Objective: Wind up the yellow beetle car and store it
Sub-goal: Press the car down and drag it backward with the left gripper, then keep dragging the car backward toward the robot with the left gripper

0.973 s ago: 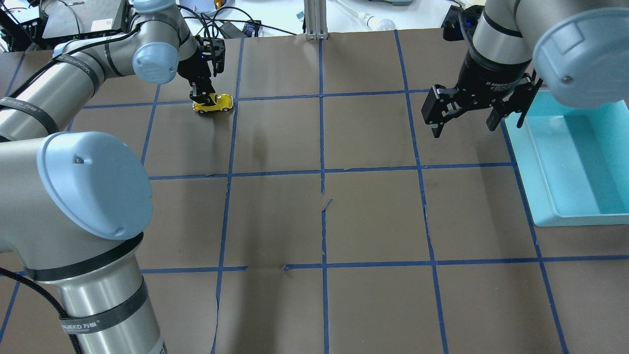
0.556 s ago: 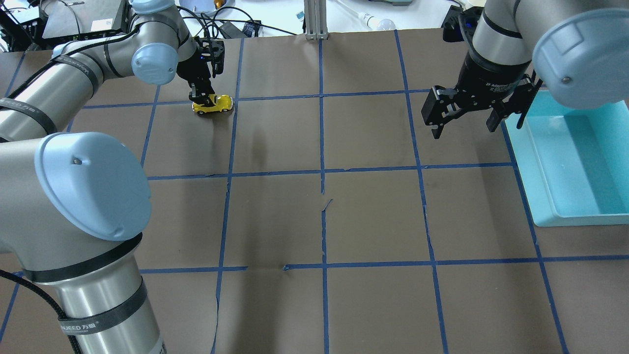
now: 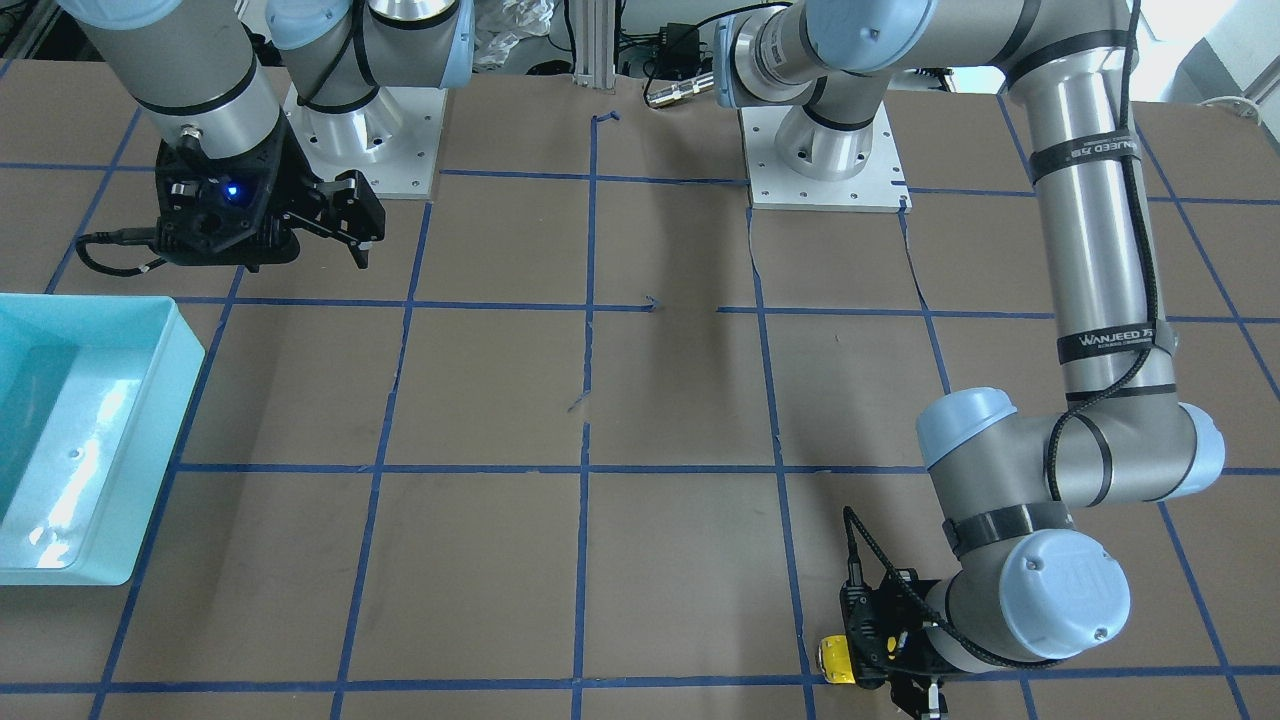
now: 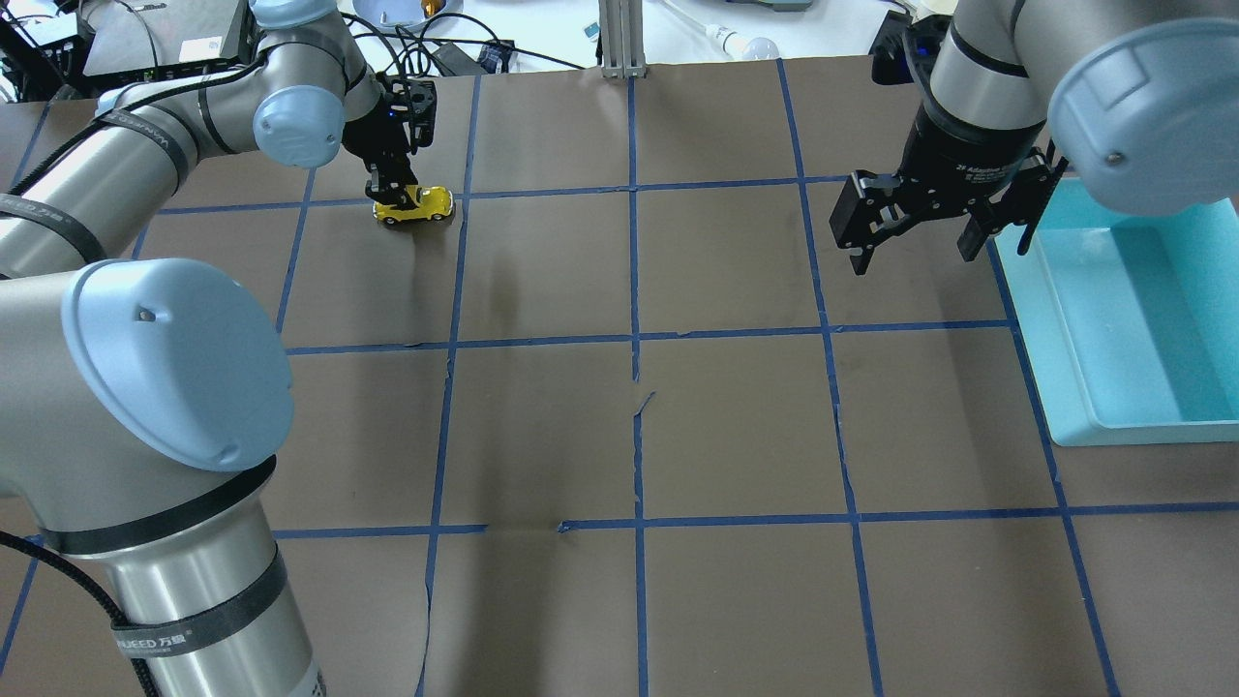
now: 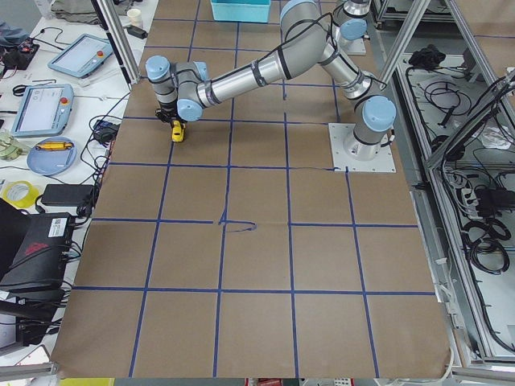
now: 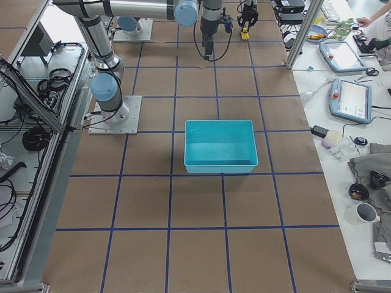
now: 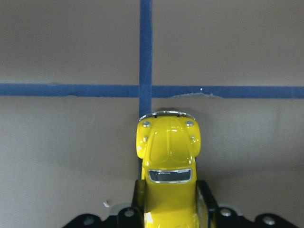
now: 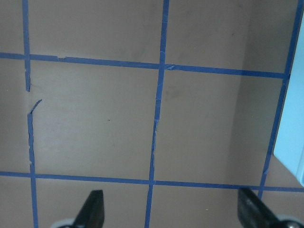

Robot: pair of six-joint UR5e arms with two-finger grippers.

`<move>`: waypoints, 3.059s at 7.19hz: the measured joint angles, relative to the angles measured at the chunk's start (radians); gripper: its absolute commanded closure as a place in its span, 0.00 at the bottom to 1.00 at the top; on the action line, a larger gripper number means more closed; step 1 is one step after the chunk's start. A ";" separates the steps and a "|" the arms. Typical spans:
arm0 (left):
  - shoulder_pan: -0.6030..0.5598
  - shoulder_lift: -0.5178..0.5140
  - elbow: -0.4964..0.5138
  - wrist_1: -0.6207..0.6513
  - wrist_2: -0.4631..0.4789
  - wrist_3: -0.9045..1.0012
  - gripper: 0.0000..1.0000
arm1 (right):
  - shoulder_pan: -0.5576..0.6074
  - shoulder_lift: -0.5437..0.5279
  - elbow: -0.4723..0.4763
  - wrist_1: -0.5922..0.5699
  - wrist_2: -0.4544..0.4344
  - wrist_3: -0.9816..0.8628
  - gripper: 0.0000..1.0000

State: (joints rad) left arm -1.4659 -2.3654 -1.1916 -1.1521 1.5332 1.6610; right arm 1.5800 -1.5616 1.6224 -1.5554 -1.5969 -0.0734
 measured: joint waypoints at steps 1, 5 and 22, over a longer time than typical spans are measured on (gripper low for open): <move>0.001 0.000 0.000 0.001 0.006 0.002 1.00 | 0.000 0.000 0.000 0.000 0.000 0.000 0.00; 0.004 0.000 -0.003 0.002 0.023 0.005 1.00 | 0.000 0.001 0.001 0.000 0.000 0.000 0.00; 0.075 0.007 -0.006 0.000 0.010 0.069 1.00 | 0.028 -0.003 -0.012 -0.017 0.003 0.015 0.00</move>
State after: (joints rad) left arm -1.3913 -2.3583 -1.1977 -1.1516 1.5431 1.7297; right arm 1.6084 -1.5643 1.6104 -1.5722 -1.5942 -0.0581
